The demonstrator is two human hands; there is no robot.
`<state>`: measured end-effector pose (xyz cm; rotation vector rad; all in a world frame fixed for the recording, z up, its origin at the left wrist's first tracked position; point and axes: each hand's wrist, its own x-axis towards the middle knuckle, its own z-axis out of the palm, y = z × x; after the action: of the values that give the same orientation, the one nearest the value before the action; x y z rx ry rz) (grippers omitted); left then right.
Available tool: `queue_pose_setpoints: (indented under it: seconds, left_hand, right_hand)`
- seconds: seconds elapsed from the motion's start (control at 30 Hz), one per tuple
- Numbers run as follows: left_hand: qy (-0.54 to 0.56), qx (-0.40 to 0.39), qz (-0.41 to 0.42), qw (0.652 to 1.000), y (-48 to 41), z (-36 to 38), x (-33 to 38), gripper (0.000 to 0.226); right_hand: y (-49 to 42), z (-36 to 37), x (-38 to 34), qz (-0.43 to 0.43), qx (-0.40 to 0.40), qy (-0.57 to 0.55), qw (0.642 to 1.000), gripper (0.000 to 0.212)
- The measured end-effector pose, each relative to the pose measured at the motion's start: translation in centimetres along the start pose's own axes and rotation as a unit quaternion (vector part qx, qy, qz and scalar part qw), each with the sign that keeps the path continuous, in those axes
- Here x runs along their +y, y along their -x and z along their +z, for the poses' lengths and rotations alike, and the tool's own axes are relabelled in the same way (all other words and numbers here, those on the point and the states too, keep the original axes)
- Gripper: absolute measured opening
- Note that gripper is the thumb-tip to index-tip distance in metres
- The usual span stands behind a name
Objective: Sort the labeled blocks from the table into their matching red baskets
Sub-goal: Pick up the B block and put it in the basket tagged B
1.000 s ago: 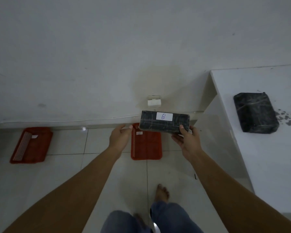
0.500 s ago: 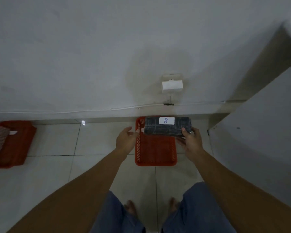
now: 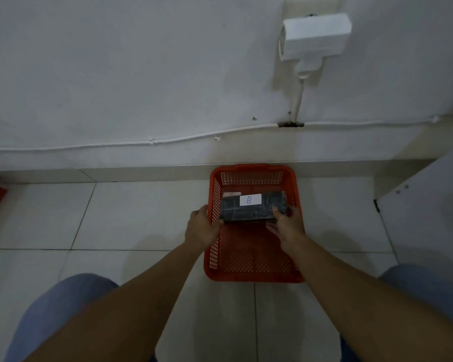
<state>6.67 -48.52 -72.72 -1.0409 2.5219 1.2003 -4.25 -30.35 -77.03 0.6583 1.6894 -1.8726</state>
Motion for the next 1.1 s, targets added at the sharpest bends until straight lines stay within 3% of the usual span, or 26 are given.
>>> queue_pose_setpoints:
  seconds: [0.23,0.37,0.47,0.77,0.97,1.1]
  left_hand:
    - [-0.084,-0.042,0.063,0.994,0.0,1.3,-1.7,0.069]
    - [-0.102,-0.056,0.059,0.991,-0.2,2.3,-2.2,0.075]
    - [-0.098,-0.048,0.053,0.993,-0.2,3.0,-2.5,0.078]
    - [-0.199,-0.071,0.073,0.975,0.0,3.5,-4.0,0.119]
    - [-0.219,-0.071,0.073,0.97,-0.2,3.7,-4.1,0.124]
    - [-0.211,-0.072,0.063,0.973,-0.3,3.9,-3.9,0.126]
  right_hand:
    - [-1.8,-0.5,2.6,0.013,0.009,0.029,0.999,0.046]
    - [-2.3,-0.6,3.7,0.02,0.007,0.03,0.999,0.046]
    - [-2.7,0.0,4.2,0.009,0.036,0.092,0.995,0.044]
    - [-2.7,1.5,4.8,-0.02,0.077,0.306,0.949,0.072]
    - [-2.2,2.0,4.5,-0.04,0.113,0.421,0.899,0.077]
    - [-1.8,2.4,4.9,-0.08,0.07,0.464,0.88,0.091]
